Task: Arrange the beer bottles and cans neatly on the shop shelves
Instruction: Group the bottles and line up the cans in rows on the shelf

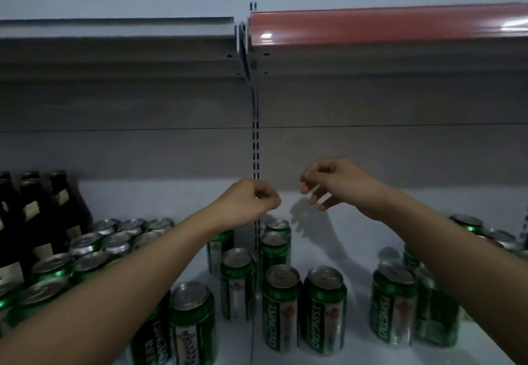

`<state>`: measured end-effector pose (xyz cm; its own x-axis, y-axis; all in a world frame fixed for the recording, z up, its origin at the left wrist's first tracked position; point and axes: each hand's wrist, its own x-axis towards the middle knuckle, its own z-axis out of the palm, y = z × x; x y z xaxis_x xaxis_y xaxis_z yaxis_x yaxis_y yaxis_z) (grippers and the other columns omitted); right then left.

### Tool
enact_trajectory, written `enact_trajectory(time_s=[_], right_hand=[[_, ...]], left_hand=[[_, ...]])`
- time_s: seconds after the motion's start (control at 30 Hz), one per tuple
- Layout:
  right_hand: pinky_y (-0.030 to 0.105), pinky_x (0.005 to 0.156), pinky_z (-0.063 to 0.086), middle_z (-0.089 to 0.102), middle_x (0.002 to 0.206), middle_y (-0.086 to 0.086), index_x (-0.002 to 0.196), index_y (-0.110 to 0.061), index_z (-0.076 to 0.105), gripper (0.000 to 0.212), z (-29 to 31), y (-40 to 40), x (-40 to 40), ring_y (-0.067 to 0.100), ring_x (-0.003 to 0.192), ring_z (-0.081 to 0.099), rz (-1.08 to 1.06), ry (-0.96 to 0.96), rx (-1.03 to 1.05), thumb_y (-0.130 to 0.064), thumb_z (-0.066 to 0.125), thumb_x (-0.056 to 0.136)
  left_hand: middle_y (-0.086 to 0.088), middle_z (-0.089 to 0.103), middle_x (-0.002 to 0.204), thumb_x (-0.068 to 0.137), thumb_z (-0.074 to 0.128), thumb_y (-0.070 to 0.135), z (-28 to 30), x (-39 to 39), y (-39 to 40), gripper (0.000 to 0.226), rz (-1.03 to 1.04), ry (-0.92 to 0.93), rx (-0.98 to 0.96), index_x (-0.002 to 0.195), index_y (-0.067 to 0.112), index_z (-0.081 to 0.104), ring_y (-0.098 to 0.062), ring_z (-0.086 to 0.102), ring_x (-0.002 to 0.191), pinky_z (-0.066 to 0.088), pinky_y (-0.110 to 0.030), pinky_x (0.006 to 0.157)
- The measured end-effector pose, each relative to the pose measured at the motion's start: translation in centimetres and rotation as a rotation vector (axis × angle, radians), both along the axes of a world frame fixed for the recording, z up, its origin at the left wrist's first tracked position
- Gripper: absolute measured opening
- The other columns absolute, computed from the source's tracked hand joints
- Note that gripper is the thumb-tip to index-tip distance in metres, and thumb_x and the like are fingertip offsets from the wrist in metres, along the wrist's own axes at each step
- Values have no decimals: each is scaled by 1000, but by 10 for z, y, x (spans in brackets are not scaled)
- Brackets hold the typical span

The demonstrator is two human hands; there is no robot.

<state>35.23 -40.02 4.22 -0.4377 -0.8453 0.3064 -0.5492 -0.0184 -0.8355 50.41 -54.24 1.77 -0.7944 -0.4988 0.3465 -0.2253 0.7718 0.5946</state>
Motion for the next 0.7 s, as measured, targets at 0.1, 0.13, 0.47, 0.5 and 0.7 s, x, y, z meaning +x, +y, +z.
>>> enact_trajectory(time_s=[0.1, 0.13, 0.47, 0.5, 0.7], right_hand=[[31, 62, 57, 72, 93, 11, 100, -7, 68, 17, -6, 20, -18, 18, 70, 67, -40, -4, 16, -18, 54, 101], [30, 63, 57, 72, 93, 10, 100, -8, 68, 17, -8, 28, -25, 18, 70, 67, -60, 9, 24, -19, 55, 101], [32, 65, 59, 72, 85, -5, 95, -20, 68, 13, -69, 108, -54, 12, 75, 68, -204, 250, 0, -19, 55, 99], [33, 65, 60, 71, 85, -5, 96, -20, 68, 12, -75, 113, -53, 10, 74, 68, -206, 245, -39, -18, 56, 99], [30, 64, 57, 70, 83, -4, 96, -16, 68, 14, -112, 138, -58, 10, 76, 68, -390, 113, -395, -9, 56, 96]], left_hand=[[11, 68, 103, 94, 61, 29, -8, -23, 16, 16, -59, -16, 16, 105, 22, 71, -2, 62, 92, 47, -19, 82], [12, 68, 104, 94, 61, 30, -11, -31, 22, 16, -79, -25, 18, 105, 23, 71, -3, 62, 92, 49, -20, 84], [15, 65, 104, 91, 59, 43, -55, -82, 103, 24, -243, -152, -128, 111, 32, 66, -4, 62, 92, 53, -32, 86], [15, 65, 104, 91, 59, 42, -57, -84, 110, 24, -245, -144, -126, 113, 32, 65, -4, 62, 91, 53, -34, 87], [14, 67, 96, 92, 60, 21, -85, -96, 160, 16, -194, 255, -39, 105, 24, 69, -4, 61, 86, 53, -27, 78]])
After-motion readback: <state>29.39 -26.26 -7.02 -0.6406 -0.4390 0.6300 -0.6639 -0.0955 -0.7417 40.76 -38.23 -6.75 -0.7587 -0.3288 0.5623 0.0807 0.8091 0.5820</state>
